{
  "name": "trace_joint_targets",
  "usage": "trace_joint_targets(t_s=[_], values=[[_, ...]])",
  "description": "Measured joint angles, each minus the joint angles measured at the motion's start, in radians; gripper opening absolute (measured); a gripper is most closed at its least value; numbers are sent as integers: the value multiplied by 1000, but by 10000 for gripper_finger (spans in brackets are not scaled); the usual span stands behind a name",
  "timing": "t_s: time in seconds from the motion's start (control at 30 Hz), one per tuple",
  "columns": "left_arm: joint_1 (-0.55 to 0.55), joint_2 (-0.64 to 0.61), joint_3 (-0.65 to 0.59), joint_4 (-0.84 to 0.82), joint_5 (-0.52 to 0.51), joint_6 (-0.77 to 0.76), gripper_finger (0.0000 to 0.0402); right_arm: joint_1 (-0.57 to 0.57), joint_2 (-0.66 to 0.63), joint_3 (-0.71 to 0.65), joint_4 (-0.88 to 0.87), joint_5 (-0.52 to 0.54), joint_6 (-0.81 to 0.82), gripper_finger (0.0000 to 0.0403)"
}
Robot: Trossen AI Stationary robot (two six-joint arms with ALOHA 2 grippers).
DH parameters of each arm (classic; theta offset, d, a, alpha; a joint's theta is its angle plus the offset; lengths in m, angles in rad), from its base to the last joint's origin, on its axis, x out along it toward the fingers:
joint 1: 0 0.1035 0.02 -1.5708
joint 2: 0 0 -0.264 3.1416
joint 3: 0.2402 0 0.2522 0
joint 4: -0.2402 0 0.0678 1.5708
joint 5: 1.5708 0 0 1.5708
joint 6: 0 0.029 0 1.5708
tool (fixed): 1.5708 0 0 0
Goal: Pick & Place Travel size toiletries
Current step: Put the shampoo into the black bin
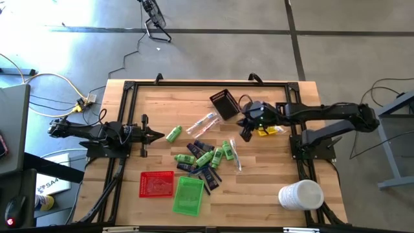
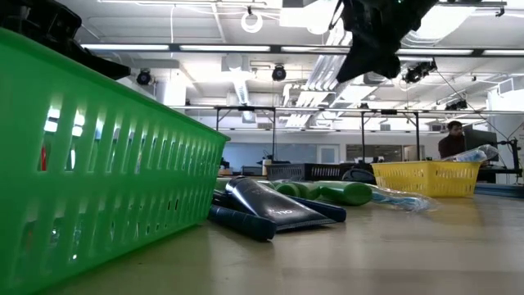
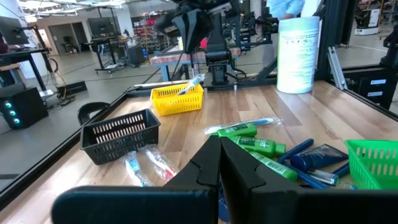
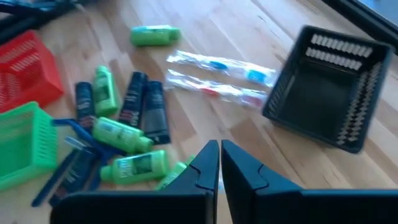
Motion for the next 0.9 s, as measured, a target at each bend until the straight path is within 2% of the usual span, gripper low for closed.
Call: trace_joint_targets(t_s=[0.23,0.6,0.8,0.9], values=[[0,0,0,0,0,0,3,74,61,0,160,102,-5,9],[0,0,0,0,0,0,3,127,159,-1,227,93,11,9],[0,0,0,0,0,0,3,134,212,-1,239,2,-56,9],[0,0,0,0,0,-1,3,134,242,-1,300,-13,-67,9]])
